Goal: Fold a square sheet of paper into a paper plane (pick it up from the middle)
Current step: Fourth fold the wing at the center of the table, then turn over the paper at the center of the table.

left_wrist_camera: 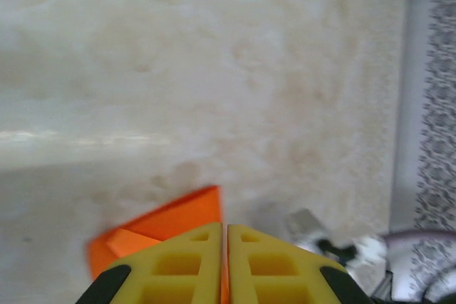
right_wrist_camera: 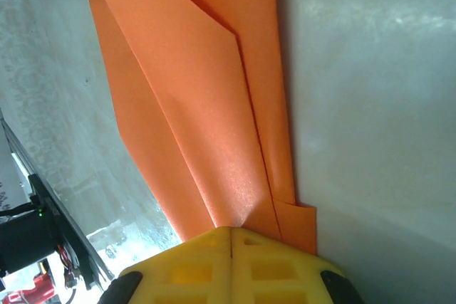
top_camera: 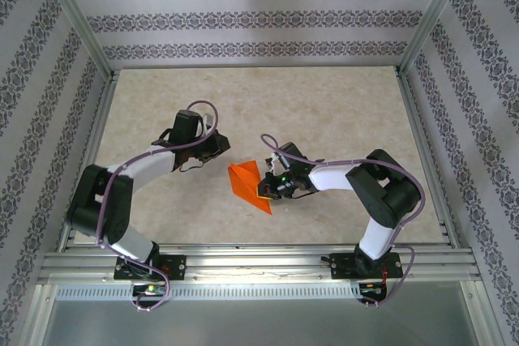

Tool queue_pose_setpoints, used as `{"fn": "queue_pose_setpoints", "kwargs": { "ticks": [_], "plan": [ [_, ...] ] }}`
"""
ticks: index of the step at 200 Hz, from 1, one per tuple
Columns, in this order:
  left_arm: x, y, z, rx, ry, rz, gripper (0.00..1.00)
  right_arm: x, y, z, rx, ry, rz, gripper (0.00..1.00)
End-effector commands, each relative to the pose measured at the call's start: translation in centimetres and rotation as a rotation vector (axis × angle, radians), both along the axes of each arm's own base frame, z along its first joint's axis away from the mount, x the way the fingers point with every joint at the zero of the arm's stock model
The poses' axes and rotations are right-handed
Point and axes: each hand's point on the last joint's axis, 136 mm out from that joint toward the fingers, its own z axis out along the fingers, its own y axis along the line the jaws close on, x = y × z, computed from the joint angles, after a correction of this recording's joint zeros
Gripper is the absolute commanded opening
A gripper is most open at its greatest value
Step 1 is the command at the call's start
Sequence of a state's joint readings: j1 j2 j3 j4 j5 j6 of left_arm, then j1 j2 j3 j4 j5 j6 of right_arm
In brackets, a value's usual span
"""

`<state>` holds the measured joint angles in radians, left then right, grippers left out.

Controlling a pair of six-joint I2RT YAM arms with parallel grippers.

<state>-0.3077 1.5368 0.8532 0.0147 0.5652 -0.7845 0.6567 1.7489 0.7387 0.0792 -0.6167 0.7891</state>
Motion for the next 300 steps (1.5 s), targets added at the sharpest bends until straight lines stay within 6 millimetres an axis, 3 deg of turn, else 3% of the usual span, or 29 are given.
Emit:
{"fn": "queue_pose_setpoints", "kwargs": {
  "ticks": [1,20,41,76,95,120,139,185,222,251,300],
  "plan": [
    [-2.4,-1.8,-0.8,0.011,0.02,-0.07,0.12,0.5,0.3,1.7,0.025,-0.008,-0.005,0.06],
    [-3.7,-3.9,-1.5,-0.001,0.026,-0.12,0.11,0.8,0.4,3.7,0.043,-0.059,-0.001,0.1],
    [-4.9,-5.9,-2.6,-0.005,0.049,-0.174,0.12,0.6,-0.9,5.6,0.032,-0.128,-0.032,0.12],
    [-5.4,-6.6,-4.6,0.025,0.076,-0.203,0.12,-0.4,-5.7,5.6,-0.047,-0.208,-0.148,0.19],
    [-5.4,-6.8,-5.5,0.035,0.094,-0.215,0.12,-1.6,-6.9,5.9,-0.022,-0.212,-0.161,0.21],
    [-5.5,-6.8,-6.8,0.039,0.125,-0.215,0.12,-3.5,-6.7,6.0,0.031,-0.132,-0.153,0.24],
    [-5.6,-6.6,-7.6,0.051,0.139,-0.207,0.12,-5.1,-6.6,4.9,0.047,-0.03,-0.174,0.25],
    [-6.3,-5.5,-10.0,0.118,0.214,-0.18,0.11,-7.5,-4.5,3.3,0.049,0.067,-0.133,0.28],
    [-6.7,-5.0,-11.2,0.099,0.261,-0.135,0.1,-7.2,-2.8,2.6,0.056,0.12,-0.145,0.28],
    [-6.7,-5.0,-11.3,0.104,0.269,-0.134,0.1,-7.1,-2.7,1.4,0.024,0.147,-0.151,0.28],
    [-6.6,-5.1,-11.0,0.088,0.258,-0.137,0.1,-6.4,-3.1,1.1,0.014,0.146,-0.179,0.29]
  ]
}}
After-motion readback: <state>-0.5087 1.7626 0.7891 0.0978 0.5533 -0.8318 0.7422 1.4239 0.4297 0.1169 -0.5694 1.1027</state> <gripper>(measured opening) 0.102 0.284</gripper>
